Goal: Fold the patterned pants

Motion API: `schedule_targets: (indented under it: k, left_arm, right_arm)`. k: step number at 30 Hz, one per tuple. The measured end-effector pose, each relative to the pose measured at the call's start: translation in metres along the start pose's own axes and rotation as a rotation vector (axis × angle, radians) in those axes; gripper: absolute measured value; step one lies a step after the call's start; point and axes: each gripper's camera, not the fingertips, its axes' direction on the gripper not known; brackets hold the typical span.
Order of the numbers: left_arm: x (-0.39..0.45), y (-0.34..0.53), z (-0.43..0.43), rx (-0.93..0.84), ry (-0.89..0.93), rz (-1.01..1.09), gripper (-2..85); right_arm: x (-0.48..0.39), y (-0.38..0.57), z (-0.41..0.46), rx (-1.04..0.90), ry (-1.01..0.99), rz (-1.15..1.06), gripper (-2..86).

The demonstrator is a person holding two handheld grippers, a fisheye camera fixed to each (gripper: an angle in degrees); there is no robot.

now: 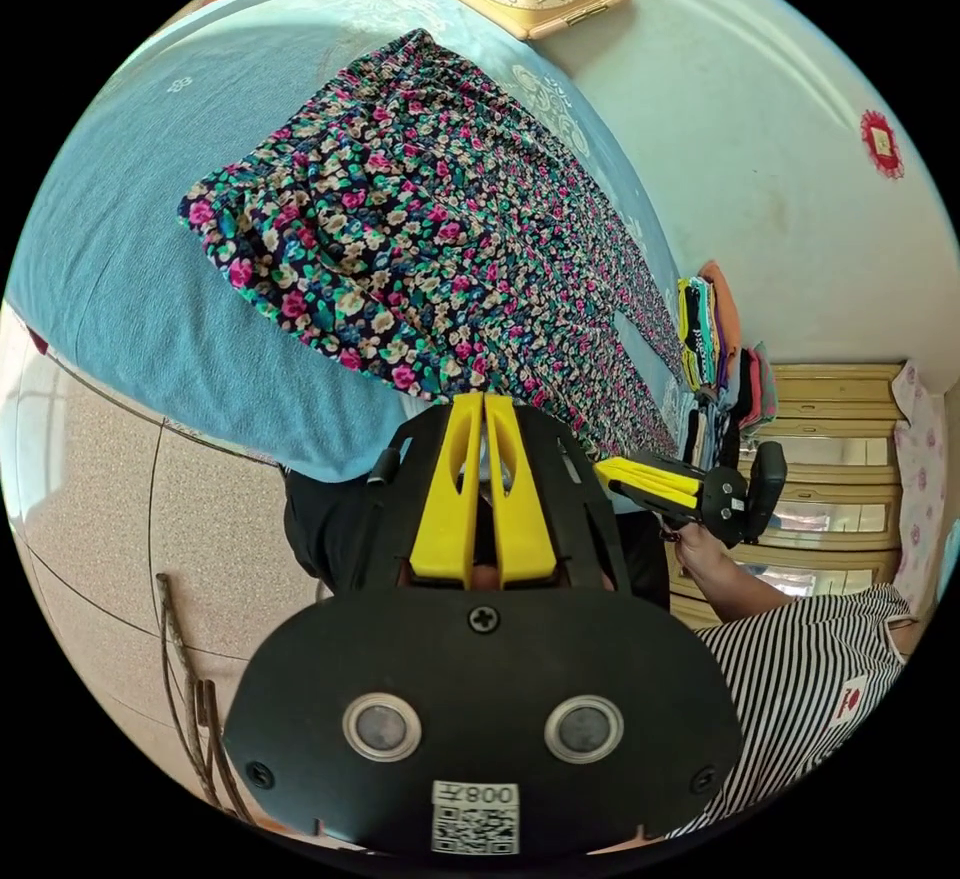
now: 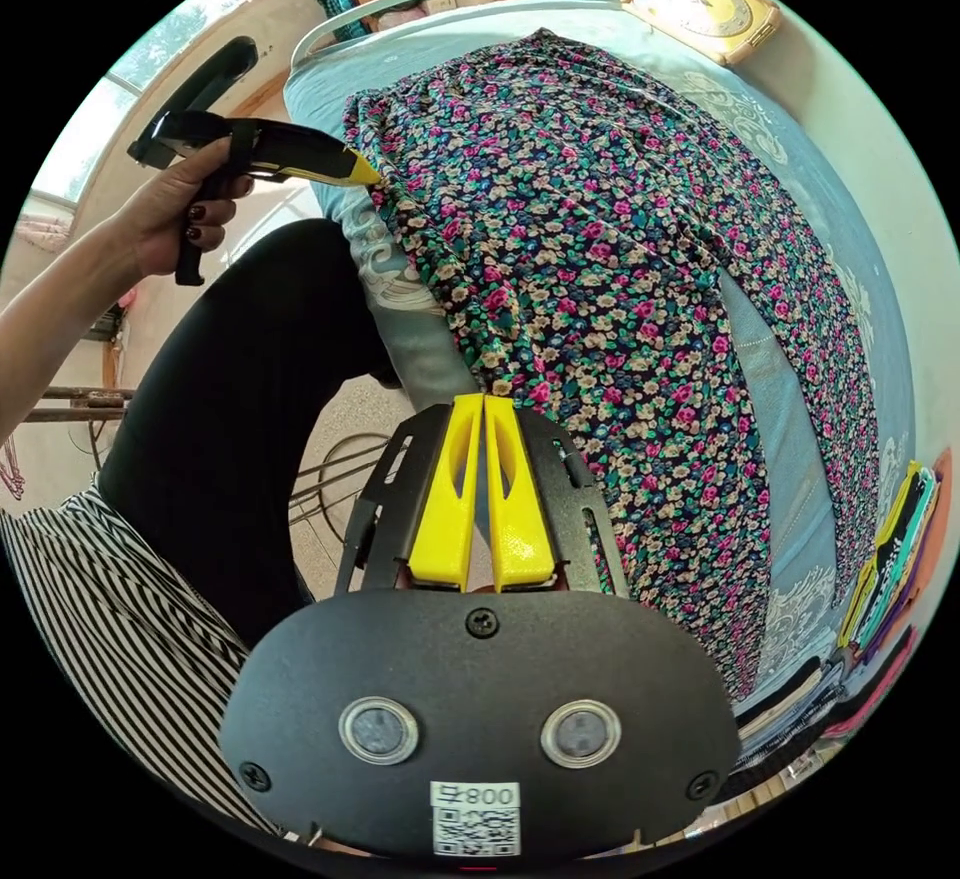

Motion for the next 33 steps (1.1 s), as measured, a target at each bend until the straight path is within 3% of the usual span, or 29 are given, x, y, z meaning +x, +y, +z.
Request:
schedule_targets:
  k: [10, 15, 22, 33]
  left_arm:
    - [-0.009, 0.005, -0.026, 0.037, -0.084, -0.002, 0.4]
    - [0.012, -0.010, -0.038, 0.102, -0.078, 0.121, 1.0]
    - [0.072, -0.073, -0.003, 0.027, -0.004, 0.369, 3.4]
    - [0.102, -0.105, 0.014, -0.044, -0.010, 0.445, 3.7]
  right_arm:
    - [0.037, -0.022, 0.022, -0.021, -0.164, 0.004, 0.5]
    - [0.062, -0.031, 0.014, 0.020, -0.253, 0.019, 1.1]
    - [0.185, -0.075, -0.020, 0.225, -0.256, 0.257, 5.6]
    - [0.319, -0.121, 0.001, 0.236, -0.521, 0.520, 6.1]
